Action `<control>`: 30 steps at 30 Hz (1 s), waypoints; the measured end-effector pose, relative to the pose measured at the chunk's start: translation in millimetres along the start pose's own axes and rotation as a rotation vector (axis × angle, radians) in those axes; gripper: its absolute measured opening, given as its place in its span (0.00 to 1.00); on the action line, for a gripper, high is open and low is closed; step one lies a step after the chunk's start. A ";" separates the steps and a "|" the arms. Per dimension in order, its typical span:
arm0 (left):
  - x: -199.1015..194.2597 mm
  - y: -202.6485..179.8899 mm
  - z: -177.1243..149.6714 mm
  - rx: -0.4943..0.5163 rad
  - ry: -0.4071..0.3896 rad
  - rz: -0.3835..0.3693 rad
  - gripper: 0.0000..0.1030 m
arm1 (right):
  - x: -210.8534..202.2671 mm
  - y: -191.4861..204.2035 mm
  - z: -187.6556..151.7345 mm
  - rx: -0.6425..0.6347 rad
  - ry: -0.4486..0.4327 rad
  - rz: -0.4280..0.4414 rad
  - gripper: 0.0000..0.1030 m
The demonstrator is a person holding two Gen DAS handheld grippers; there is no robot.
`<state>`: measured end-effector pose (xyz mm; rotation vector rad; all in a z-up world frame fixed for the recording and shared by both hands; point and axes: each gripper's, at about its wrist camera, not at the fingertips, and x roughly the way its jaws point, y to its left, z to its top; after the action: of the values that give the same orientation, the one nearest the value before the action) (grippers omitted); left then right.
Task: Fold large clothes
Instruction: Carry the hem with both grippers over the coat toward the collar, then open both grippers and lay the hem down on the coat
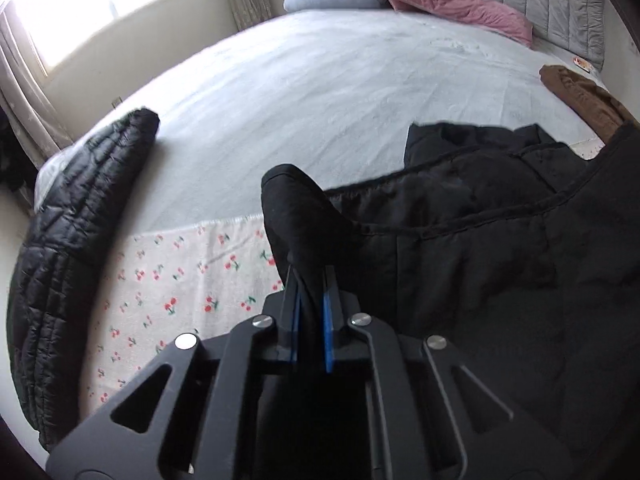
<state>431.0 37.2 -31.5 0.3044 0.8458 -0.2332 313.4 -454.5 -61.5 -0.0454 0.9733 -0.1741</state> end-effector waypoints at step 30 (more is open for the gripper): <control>-21.2 -20.7 50.2 -0.118 -0.127 -0.041 0.60 | -38.0 54.0 62.8 -0.019 -0.199 0.043 0.56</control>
<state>445.6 1.8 12.5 0.1601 0.7374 -0.2375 351.2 -397.5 -1.3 -0.0576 0.7770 -0.1182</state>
